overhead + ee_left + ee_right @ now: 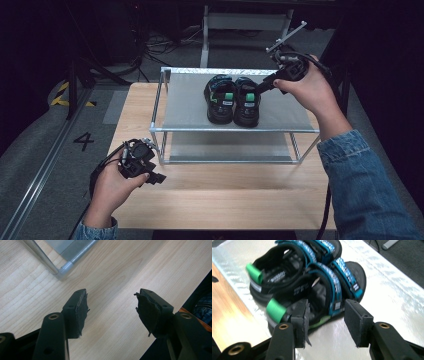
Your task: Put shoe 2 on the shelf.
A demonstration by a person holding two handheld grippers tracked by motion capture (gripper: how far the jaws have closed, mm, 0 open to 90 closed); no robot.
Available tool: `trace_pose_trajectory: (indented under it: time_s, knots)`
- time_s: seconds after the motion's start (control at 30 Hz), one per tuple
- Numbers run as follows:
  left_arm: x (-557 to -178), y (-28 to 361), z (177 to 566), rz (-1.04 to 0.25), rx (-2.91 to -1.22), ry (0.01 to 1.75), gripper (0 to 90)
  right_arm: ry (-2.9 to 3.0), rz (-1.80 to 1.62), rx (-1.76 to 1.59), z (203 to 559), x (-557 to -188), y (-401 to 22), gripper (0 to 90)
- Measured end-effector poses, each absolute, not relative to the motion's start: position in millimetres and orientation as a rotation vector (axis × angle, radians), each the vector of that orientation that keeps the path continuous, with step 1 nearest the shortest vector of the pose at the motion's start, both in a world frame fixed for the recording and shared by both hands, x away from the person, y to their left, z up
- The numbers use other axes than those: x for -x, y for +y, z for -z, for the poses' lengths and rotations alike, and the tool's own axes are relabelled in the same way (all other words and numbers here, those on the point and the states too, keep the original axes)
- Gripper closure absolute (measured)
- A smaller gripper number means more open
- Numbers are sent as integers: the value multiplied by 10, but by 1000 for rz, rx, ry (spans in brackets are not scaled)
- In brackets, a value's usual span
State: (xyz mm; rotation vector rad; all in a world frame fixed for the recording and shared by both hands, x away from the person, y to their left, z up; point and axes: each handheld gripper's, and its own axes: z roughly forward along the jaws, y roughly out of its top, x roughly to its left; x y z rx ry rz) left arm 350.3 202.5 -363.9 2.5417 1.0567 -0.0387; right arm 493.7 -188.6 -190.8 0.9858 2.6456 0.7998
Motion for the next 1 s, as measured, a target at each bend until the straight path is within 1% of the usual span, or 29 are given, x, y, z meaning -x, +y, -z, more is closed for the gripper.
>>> trace_pose_trajectory:
  time_s: [0.17,0.53,0.73,1.0]
  knots:
    - [-3489,2039,3642,34,-2544,1065,412,2641,-798,-975,1903,-4794,-1983,555]
    - [-3484,2109,3632,25,-2524,1086,409,2625,-817,-963,1938,-4426,-2368,555]
    - [-3493,2135,3632,11,-2528,1091,387,2613,-806,-965,2029,-4239,-2572,554]
    - [-3493,2139,3640,14,-2529,1101,387,2602,-806,-1016,2171,-4049,-2852,554]
